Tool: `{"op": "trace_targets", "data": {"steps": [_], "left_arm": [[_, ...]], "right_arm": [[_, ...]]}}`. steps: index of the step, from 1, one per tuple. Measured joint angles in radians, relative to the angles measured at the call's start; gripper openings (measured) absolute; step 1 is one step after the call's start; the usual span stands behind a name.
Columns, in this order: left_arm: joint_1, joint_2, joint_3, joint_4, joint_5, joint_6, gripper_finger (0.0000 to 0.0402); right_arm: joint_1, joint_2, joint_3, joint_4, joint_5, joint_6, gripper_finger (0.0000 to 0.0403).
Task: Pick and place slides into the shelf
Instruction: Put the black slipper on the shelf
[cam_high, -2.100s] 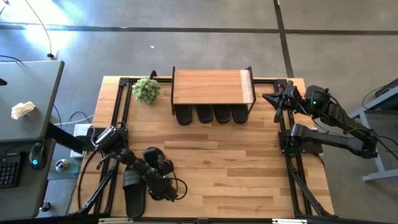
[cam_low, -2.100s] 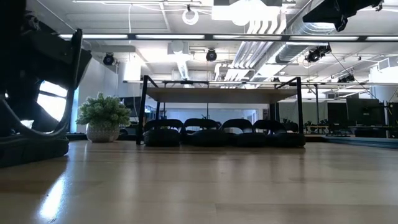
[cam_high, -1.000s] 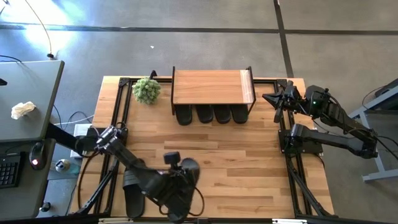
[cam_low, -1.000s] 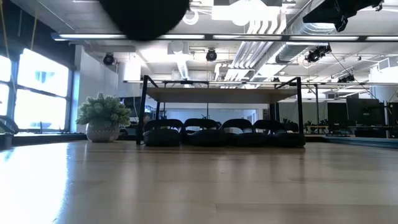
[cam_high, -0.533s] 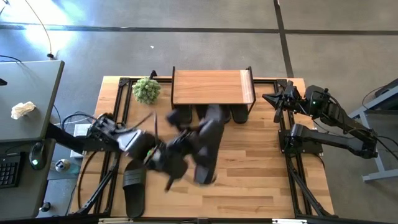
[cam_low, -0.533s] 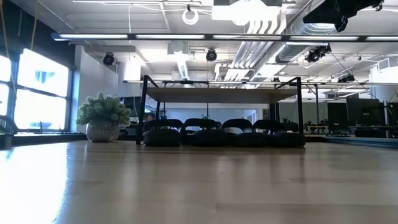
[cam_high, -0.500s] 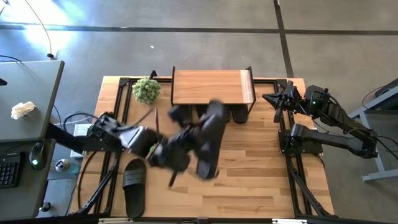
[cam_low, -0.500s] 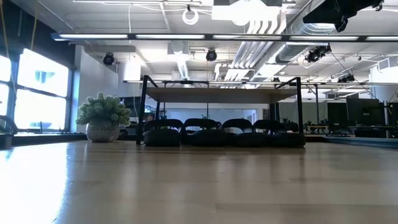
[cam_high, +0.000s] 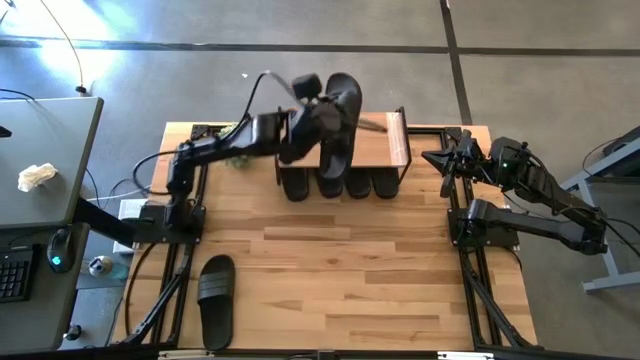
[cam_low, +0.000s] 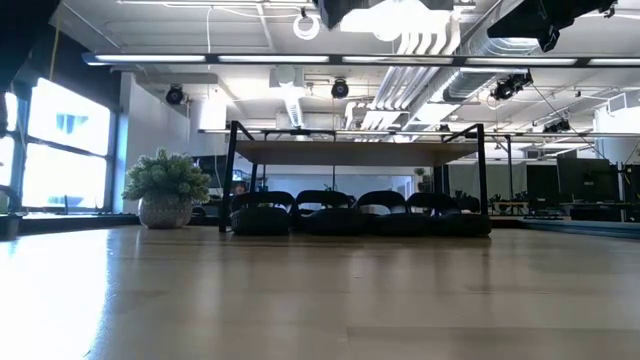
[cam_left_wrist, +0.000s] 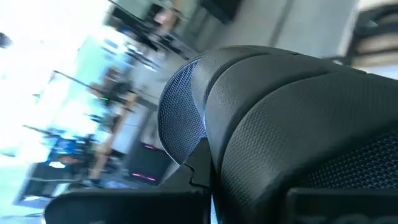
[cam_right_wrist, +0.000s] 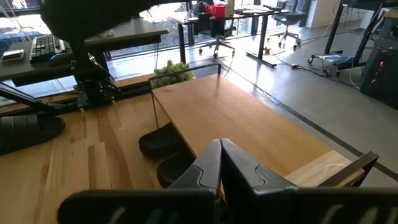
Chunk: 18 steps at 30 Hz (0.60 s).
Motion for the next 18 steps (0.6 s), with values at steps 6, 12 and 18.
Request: {"op": "trace_targets", "data": {"steps": [6,12,18], "left_arm": [[0.166,0.050,0.000,-0.070,0.170,-0.013,0.0002],[0.256,0.148,-0.001,-0.098,0.157,-0.002,0.0001],[0.292,0.240,-0.001,-0.155,0.164,-0.019,0.0001]], "right_arm": [[0.000,0.000,0.000,0.000,0.000,0.000,0.0000],[0.000,0.000,0.000,-0.001,0.000,0.000,0.0000],[0.000,0.000,0.000,-0.002,0.000,0.000,0.0000]]}}
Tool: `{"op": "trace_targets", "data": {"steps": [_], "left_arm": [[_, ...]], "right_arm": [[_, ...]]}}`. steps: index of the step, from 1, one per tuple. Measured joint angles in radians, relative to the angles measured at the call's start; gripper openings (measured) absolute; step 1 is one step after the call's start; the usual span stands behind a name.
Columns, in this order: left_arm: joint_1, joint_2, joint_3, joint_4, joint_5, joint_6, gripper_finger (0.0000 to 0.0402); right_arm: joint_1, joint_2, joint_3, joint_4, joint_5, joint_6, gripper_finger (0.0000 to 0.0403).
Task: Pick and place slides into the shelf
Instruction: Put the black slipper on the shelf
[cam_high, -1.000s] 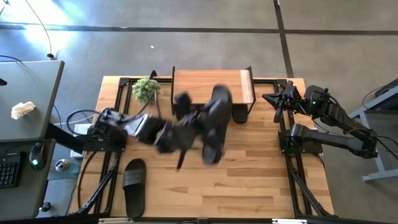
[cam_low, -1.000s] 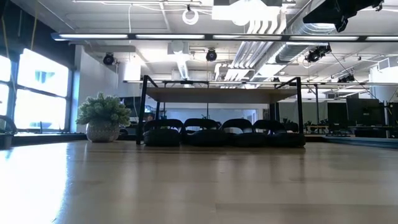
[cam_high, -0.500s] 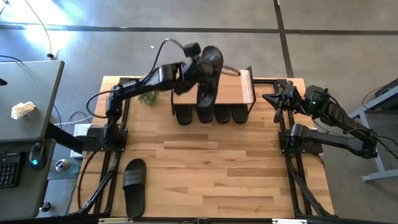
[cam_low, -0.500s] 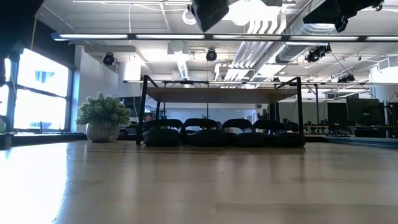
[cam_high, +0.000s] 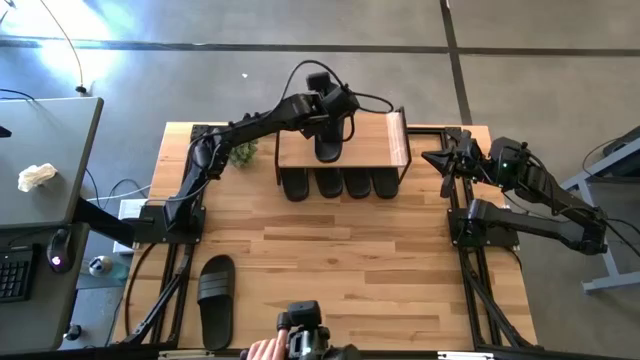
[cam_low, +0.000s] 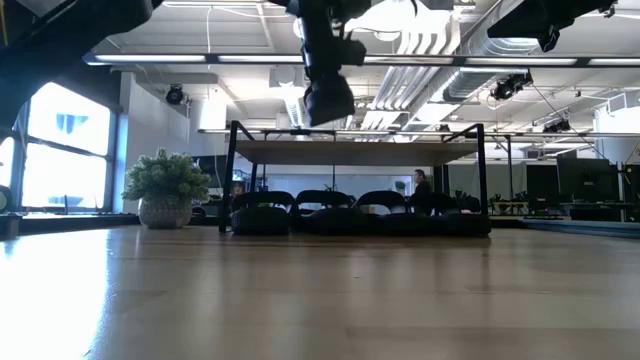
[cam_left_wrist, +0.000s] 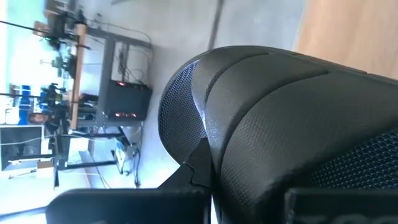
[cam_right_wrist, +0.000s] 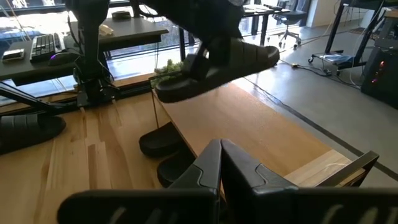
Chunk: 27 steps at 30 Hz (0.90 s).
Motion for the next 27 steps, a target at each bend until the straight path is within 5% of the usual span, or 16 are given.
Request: {"op": "trace_targets", "data": {"steps": [19,27], "left_arm": [[0.000,0.095,0.001,-0.086,0.004,-0.090,0.0002],[0.001,0.094,0.001,-0.114,0.112,-0.088,0.0031]], "right_arm": [[0.000,0.000,0.000,-0.006,0.000,0.000,0.0000],[0.000,0.000,0.000,-0.006,0.000,0.000,0.0000]]}}
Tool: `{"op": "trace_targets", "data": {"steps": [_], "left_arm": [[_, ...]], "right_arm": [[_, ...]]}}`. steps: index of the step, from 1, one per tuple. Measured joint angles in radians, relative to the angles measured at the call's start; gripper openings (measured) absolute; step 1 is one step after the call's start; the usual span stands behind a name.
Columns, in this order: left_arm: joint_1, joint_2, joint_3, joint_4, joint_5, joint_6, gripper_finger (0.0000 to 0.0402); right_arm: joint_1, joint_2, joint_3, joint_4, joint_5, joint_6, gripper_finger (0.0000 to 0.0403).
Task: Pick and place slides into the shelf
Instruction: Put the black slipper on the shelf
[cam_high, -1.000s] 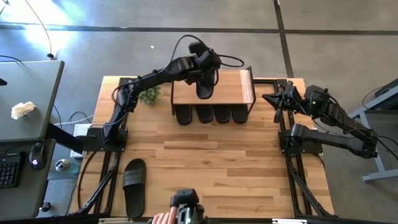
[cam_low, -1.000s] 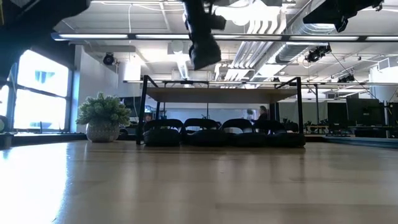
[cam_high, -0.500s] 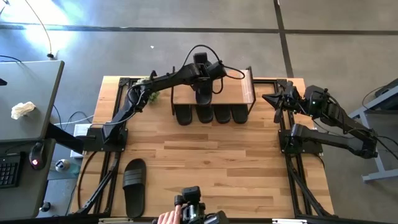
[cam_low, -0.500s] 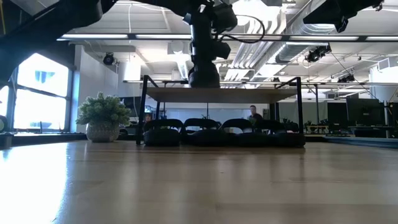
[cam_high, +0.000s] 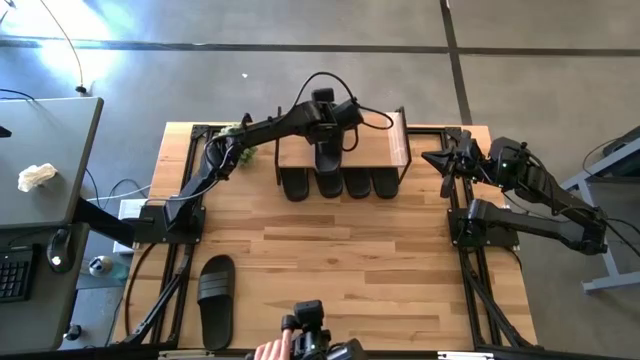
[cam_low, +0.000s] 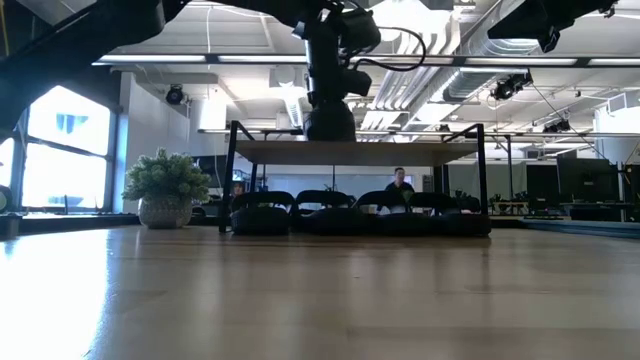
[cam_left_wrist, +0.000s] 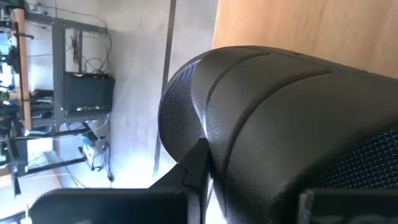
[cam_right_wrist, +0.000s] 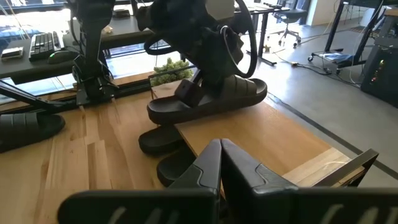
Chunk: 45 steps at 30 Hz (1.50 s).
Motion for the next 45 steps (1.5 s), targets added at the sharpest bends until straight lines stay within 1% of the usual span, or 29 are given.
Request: {"op": "trace_targets", "data": {"steps": [9,20,25,32,45], "left_arm": [[0.000,0.000,0.000,0.001,0.001,0.002,0.0060],[0.000,0.000,0.000,0.001,0.024,-0.023,0.0151],[0.000,-0.001,0.000,-0.001,0.024,-0.043,0.0177],[-0.008,-0.002,0.000,-0.040,0.023,-0.087,0.0190],[-0.066,-0.041,0.001,-0.098,0.026,-0.129,0.0191]], "right_arm": [[0.000,0.000,0.000,0.000,0.000,0.000,0.0000],[0.000,0.000,0.000,0.000,0.000,0.000,0.0000],[0.000,0.000,0.000,0.000,0.000,0.000,0.0000],[0.000,0.000,0.000,0.000,0.000,0.000,0.0000],[0.000,0.000,0.000,-0.003,0.000,0.000,0.0000]]}}
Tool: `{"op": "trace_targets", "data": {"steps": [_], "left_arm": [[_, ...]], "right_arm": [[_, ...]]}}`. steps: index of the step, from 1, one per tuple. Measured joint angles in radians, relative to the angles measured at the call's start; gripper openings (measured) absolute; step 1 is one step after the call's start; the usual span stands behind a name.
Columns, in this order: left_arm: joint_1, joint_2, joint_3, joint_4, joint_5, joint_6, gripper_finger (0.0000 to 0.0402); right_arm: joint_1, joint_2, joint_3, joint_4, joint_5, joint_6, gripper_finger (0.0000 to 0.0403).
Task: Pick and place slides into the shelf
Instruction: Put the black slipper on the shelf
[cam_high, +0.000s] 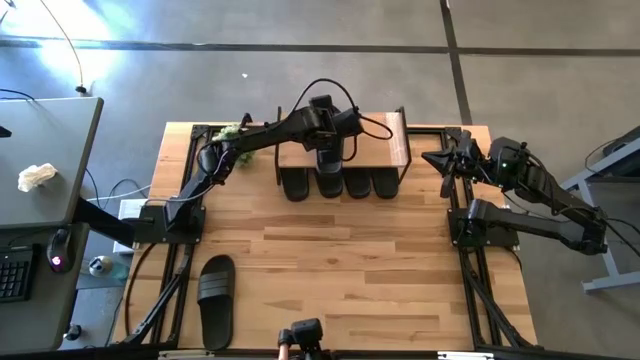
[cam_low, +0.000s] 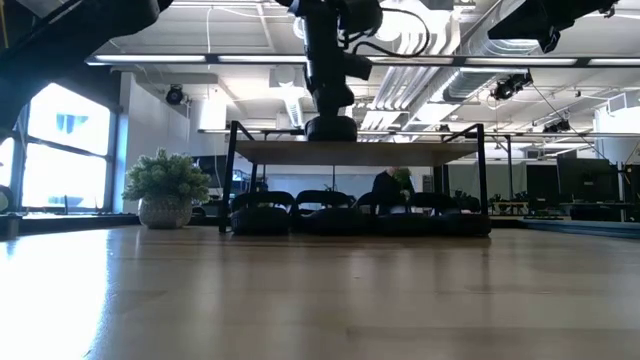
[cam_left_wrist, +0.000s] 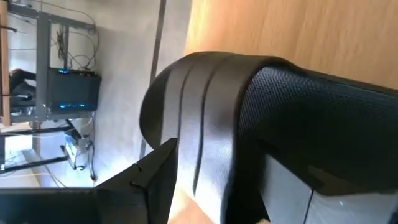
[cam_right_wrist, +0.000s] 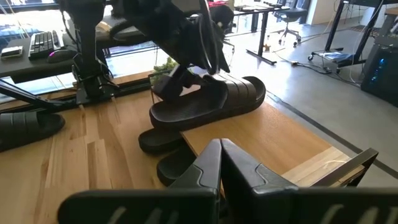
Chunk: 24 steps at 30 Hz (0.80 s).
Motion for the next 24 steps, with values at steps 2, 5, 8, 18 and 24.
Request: {"op": "trace_targets", "data": {"steps": [2,5,8,18,24], "left_arm": [[-0.010,-0.006,0.001,-0.018,-0.002,-0.020,0.0191],[-0.035,-0.012,0.000,-0.046,0.000,-0.058,0.0191],[-0.063,-0.027,0.000,-0.080,0.009,-0.090,0.0191],[-0.202,-0.106,0.000,-0.235,0.167,-0.264,0.0191],[-0.308,-0.143,-0.001,-0.367,0.457,-0.367,0.0191]], "right_arm": [[0.000,0.000,0.000,0.000,0.000,0.000,0.0000],[0.000,0.000,0.000,-0.001,0.000,0.000,0.0000],[0.000,0.000,0.000,-0.003,0.000,0.000,0.0000],[0.000,0.000,0.000,-0.006,0.000,0.000,0.0000],[0.000,0.000,0.000,-0.011,0.000,0.000,0.0000]]}}
